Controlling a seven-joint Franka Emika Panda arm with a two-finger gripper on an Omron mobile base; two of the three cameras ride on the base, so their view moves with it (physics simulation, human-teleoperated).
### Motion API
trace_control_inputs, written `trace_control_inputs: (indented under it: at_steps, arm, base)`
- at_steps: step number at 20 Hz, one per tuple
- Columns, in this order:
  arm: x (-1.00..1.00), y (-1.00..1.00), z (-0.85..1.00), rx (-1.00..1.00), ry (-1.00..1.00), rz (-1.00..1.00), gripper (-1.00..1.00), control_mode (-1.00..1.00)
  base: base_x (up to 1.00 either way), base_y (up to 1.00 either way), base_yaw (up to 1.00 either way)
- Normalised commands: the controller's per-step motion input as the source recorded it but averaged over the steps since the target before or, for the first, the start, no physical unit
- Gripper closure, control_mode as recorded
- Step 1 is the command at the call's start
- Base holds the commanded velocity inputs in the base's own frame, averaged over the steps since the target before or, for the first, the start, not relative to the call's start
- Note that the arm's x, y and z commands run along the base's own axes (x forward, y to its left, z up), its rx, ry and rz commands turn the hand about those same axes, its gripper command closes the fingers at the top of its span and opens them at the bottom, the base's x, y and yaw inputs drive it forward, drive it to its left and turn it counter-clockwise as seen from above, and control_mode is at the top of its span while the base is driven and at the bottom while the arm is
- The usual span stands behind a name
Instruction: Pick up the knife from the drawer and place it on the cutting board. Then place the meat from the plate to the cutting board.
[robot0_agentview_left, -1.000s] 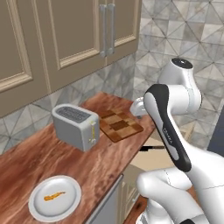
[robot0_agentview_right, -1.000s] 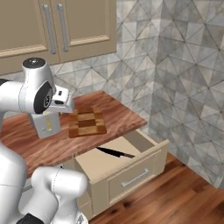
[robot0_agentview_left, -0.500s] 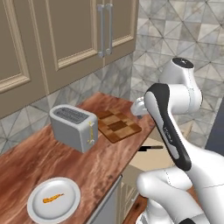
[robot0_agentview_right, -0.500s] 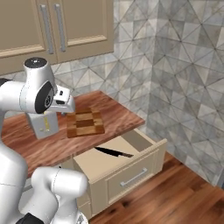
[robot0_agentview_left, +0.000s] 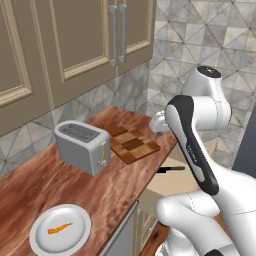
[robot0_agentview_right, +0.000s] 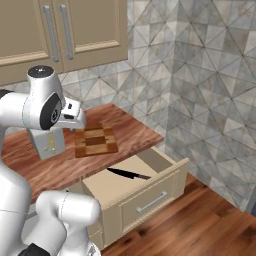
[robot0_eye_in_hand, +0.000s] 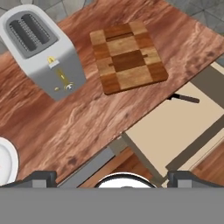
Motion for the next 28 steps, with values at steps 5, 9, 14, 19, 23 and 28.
trace_control_inputs:
  at_steps: [5,9,14,19,23,28]
  arm:
    - [0.00,0.00,0.00,0.00,0.00,0.00,-1.00,1.00]
    - [0.00,0.00,0.00,0.00,0.00,0.00,-1.00,1.00]
    - [0.00,0.00,-0.04,0.00,0.00,-0.02,-1.00,-1.00]
    - [0.03,-0.11,-0.19,0.00,0.04,0.00,-1.00,-1.00]
    - [0.00,-0.05,-0.31,0.00,0.06,0.00,-1.00,-1.00]
    - [0.00,-0.11,-0.35,0.00,0.09,-0.01,-1.00,-1.00]
  base:
    - [0.00,0.00,-0.15]
    - [0.00,0.00,-0.17]
    - [0.00,0.00,-0.07]
    - [0.00,0.00,0.00]
    - [0.00,0.00,0.00]
    - [0.00,0.00,0.00]
